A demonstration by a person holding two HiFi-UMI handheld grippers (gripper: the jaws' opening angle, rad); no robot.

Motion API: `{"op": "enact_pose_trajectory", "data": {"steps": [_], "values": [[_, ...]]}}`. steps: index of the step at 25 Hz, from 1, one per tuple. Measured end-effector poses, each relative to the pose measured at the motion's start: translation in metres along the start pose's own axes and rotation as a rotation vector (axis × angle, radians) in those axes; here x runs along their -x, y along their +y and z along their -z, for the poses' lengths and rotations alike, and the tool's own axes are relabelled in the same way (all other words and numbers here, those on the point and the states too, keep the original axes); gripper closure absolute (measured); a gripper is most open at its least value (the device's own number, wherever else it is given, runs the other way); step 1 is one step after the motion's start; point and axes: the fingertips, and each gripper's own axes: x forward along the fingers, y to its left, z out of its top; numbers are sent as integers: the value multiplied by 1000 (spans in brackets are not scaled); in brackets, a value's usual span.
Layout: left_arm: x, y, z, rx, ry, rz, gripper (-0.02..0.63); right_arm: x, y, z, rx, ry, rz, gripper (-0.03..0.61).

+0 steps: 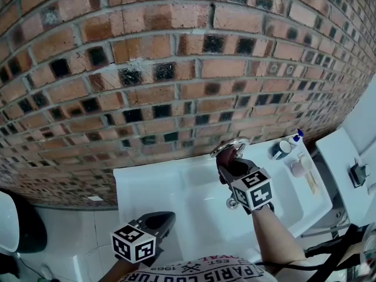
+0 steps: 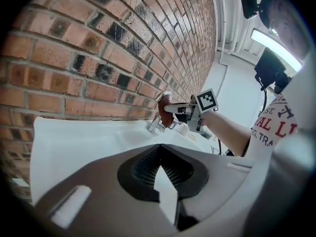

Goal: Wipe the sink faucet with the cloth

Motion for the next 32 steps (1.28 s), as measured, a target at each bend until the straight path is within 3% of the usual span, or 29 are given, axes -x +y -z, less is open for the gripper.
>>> {"op": "enact_pose_trajectory", "data": {"steps": [9, 15, 20, 32], "values": [[0, 0, -5, -7, -8, 3, 607, 9, 5, 6, -45, -14, -29, 488], [5, 0, -9, -6, -25, 5, 607, 35, 75, 23, -155, -62, -260, 488], [10, 0, 1, 13, -15, 3, 607, 46, 134, 52, -248, -37, -420, 491], [19, -4, 6, -6, 6, 24, 607, 52, 169, 64, -303, -31, -450, 492]]}}
